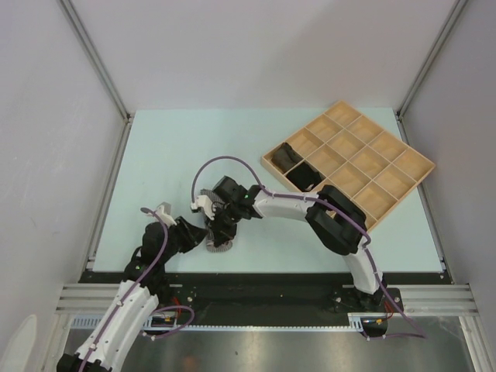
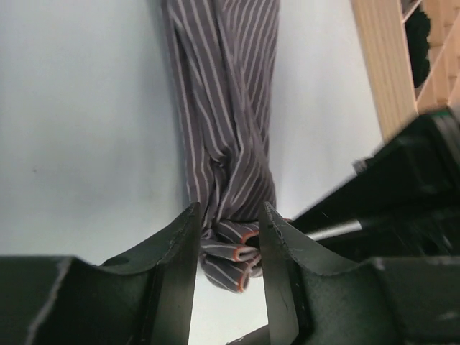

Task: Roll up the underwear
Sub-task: Roll the underwear to the center of the board.

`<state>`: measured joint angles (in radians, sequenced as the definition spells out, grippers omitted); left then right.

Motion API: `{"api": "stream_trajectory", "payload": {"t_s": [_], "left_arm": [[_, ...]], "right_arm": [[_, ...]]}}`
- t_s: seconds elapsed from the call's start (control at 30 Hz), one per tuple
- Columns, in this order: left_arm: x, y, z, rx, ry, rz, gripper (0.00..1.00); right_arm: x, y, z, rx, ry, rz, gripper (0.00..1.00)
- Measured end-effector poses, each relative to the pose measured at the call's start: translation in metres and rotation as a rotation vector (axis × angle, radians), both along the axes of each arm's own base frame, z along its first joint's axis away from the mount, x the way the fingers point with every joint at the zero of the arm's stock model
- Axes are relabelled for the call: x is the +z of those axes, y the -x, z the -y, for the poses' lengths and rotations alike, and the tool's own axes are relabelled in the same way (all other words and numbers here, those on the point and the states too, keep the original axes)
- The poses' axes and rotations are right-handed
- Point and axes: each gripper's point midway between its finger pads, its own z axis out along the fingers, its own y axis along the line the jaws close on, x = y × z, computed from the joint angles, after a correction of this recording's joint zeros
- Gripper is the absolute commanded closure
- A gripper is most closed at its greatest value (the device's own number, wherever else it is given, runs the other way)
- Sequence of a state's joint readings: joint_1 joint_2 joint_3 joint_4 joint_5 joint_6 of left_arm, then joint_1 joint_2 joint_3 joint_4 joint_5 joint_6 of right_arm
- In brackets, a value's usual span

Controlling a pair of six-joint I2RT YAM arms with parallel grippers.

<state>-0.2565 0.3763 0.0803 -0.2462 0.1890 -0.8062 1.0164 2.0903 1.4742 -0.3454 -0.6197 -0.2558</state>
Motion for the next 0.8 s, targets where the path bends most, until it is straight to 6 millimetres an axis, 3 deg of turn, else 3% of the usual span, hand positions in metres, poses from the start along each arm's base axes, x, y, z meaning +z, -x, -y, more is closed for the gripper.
{"api": "stream_trajectory", "payload": {"t_s": [0.2, 0.63, 0.8], "left_arm": [[0.006, -0.001, 0.003, -0.015, 0.013, 0.03, 0.59], [0.004, 0.0, 0.005, -0.026, 0.016, 0.017, 0.6], [0.001, 0.002, 0.005, -0.031, 0.017, 0.003, 0.5]], "right_arm": [[-0.005, -0.018, -0.004, -0.006, 0.009, -0.058, 1.0], [-0.009, -0.032, 0.0, -0.016, -0.01, -0.128, 1.0], [-0.01, -0.036, 0.002, -0.019, -0.018, -0.159, 1.0]]}}
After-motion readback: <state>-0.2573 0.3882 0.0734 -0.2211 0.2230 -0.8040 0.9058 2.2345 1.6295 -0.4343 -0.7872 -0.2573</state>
